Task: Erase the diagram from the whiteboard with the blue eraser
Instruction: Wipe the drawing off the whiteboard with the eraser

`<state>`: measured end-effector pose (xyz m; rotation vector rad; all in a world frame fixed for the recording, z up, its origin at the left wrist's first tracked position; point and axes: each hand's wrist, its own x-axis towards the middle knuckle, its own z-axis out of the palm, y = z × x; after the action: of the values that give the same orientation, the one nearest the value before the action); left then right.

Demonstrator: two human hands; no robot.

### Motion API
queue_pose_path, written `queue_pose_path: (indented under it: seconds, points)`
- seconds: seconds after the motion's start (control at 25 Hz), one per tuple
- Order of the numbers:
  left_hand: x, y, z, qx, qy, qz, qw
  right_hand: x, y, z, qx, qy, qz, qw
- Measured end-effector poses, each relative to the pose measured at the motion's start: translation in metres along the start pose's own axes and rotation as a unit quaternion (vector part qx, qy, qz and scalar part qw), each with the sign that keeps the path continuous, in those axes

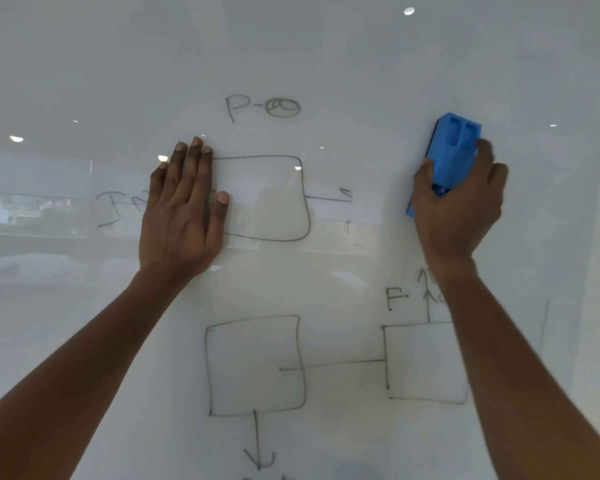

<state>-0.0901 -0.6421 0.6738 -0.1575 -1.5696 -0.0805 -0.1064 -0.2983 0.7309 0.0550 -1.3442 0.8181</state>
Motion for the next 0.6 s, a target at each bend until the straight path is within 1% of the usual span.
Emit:
queue_pose_path:
  seconds: [0.04,0.08,0.12,0.2,0.24,0.28,0.32,0.36,0.44,0.52,0.56,0.6]
  points:
    - [0.000,-0.001,0.000,0.000,-0.001,-0.002,1.000,-0.015,-0.010,0.004,0.004,-0.005,-0.008,1.000]
    - [0.000,-0.001,0.000,-0.002,0.000,-0.003,1.000,-0.034,-0.019,0.007,0.008,-0.016,-0.049,0.999]
    - [0.000,-0.001,0.001,-0.002,0.002,-0.002,1.000,-0.054,-0.025,0.009,0.013,-0.036,-0.108,0.993]
    - [0.000,-0.003,0.002,0.001,0.009,0.004,1.000,-0.085,-0.025,0.009,0.010,-0.093,-0.228,0.969]
    - [0.000,-0.004,0.002,0.001,0.012,0.008,1.000,-0.090,-0.017,0.005,0.003,-0.111,-0.265,0.958]
    - [-0.001,-0.005,0.002,0.002,0.014,0.011,1.000,-0.089,-0.004,0.000,-0.004,-0.115,-0.279,0.953]
    - [0.000,-0.005,0.002,0.003,0.016,0.012,1.000,-0.084,0.011,-0.006,-0.010,-0.106,-0.265,0.958]
    - [0.000,-0.005,0.003,0.004,0.017,0.012,1.000,-0.076,0.027,-0.013,-0.016,-0.085,-0.226,0.970]
    - [0.001,-0.004,0.002,0.003,0.019,0.010,1.000,-0.058,0.049,-0.026,-0.014,-0.022,-0.108,0.994]
    - [0.001,-0.003,0.003,0.004,0.022,0.006,1.000,-0.045,0.053,-0.025,0.005,0.036,0.009,0.999]
    - [0.000,-0.003,0.003,0.004,0.021,0.005,1.000,-0.044,0.049,-0.020,0.014,0.052,0.037,0.998]
    - [-0.001,-0.003,0.004,0.004,0.021,0.005,1.000,-0.047,0.043,-0.015,0.021,0.056,0.039,0.997]
